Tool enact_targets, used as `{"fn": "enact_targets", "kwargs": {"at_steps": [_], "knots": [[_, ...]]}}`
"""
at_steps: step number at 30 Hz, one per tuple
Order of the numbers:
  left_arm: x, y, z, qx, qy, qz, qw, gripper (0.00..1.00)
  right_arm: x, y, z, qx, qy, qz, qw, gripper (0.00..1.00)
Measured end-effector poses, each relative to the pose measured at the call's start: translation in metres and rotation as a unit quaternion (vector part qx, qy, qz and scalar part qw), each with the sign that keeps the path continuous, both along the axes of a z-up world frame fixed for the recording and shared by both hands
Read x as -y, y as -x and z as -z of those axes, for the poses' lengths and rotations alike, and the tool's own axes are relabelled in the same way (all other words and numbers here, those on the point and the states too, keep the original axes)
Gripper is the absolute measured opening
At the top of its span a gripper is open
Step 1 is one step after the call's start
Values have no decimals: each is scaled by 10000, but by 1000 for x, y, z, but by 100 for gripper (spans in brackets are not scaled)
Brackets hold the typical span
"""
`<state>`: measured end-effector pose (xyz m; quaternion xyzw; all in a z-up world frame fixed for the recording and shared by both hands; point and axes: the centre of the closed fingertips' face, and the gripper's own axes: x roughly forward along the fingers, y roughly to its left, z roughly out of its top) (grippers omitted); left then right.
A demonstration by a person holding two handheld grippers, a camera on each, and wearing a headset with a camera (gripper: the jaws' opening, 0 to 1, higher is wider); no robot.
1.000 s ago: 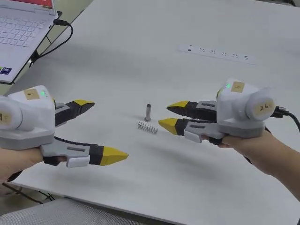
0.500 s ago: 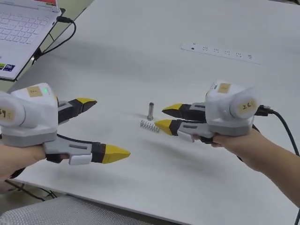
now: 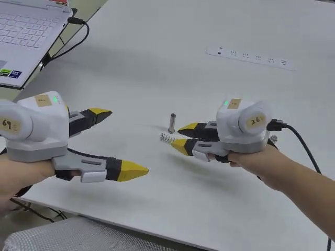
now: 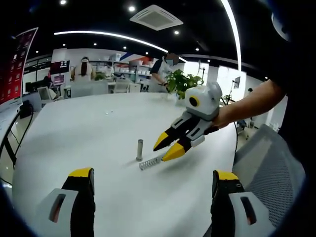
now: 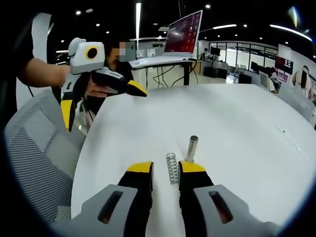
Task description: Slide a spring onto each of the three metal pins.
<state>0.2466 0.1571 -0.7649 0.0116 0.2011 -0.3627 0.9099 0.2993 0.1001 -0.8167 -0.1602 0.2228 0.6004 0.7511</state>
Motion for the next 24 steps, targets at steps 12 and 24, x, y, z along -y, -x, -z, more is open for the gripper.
{"fn": "enact_targets", "kwargs": {"at_steps": [12,24], "knots": [[-5,2,3,-45,-5,-48,10000,97,0,-8,18,-38,212,106,9997,13],[-5,4,6,-77,-7,-45,10000,97,0,-6,35,-69,413,107,9991,9]]}}
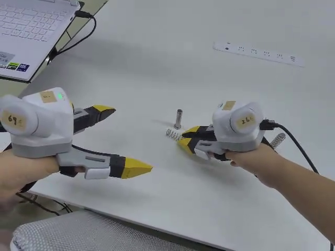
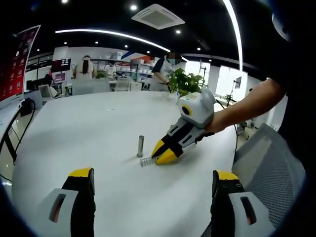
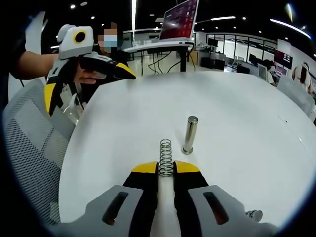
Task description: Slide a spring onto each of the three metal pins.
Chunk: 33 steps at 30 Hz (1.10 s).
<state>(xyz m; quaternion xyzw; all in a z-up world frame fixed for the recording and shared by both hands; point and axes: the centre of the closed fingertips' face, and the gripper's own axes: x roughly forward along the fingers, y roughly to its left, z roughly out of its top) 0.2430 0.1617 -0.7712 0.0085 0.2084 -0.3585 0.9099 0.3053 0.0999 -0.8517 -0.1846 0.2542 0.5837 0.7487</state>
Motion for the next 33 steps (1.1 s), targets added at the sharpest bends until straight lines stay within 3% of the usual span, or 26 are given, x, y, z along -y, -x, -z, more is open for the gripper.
{"fn": "enact_targets", "kwargs": {"at_steps": [11,13,23,33], "knots": [[2,2,1,-17,-1,36,10000,96,0,0,0,138,29,-155,9998,8],[3,2,0,-7,6,48,10000,96,0,3,-6,45,-56,-185,9998,8],[18,-6,-7,70,31,213,9997,95,15,9,-43,198,-284,-347,9988,8],[39,-11,-14,153,39,512,9986,91,37,19,-64,180,-378,-335,9986,8]]}}
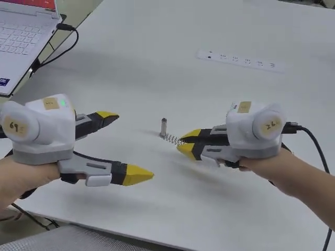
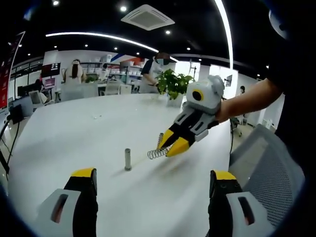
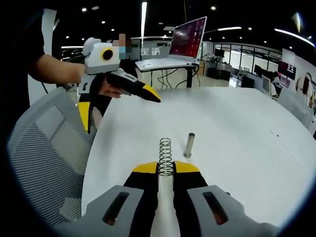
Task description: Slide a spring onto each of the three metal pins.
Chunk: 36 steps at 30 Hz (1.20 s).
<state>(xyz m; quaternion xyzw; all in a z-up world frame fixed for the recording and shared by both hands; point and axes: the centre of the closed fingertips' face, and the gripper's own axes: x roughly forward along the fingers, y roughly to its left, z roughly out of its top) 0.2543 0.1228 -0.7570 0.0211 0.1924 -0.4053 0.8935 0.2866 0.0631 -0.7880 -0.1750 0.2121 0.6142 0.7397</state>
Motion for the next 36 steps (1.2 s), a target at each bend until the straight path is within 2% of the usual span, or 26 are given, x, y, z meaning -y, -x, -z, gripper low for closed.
{"fn": "enact_targets", "kwargs": {"at_steps": [6,9,13,18,21,29,31,36], "knots": [[12,-1,-1,-17,53,135,9999,88,17,5,-11,33,13,-77,10000,8],[20,1,0,-17,-9,309,9995,87,26,8,-13,-7,51,-98,9999,8],[35,4,-1,-8,-47,594,9982,83,35,18,-13,35,179,-323,9993,8],[58,7,-4,-50,88,941,9955,69,45,27,-16,48,159,-486,9987,8],[70,9,-3,-41,86,1159,9932,62,50,29,-17,81,195,-529,9984,8],[93,6,-10,-56,274,1457,9889,43,60,36,-22,67,130,-642,9978,8],[99,5,-11,-29,276,1561,9874,40,61,38,-23,58,110,-676,9976,8],[110,5,-11,-82,285,1749,9841,30,61,43,-27,50,19,-795,9968,8]]}}
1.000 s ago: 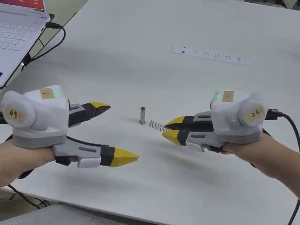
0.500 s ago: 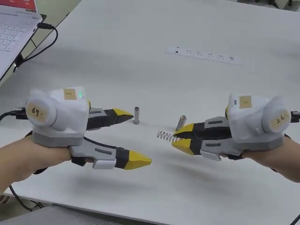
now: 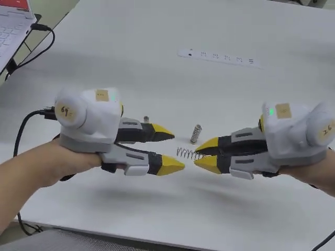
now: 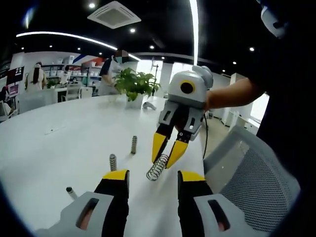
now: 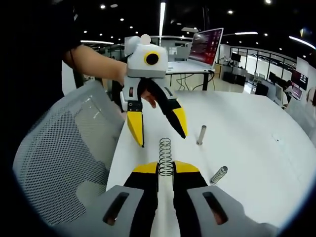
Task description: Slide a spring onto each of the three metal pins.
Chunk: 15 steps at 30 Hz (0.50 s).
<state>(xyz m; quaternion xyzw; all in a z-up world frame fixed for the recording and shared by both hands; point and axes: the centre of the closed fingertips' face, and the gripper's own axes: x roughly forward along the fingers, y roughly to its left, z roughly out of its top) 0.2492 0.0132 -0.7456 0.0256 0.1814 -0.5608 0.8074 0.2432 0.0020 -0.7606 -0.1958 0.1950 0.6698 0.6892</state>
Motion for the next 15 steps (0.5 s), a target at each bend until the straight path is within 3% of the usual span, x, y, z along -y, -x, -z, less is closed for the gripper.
{"fn": "enact_targets", "kwargs": {"at_steps": [4,15], "knots": [[10,5,1,-55,8,220,9997,19,0,1,-2,2,-24,-40,10000,8],[20,4,1,-20,38,361,9993,9,3,8,-7,-97,-106,-115,9998,8]]}}
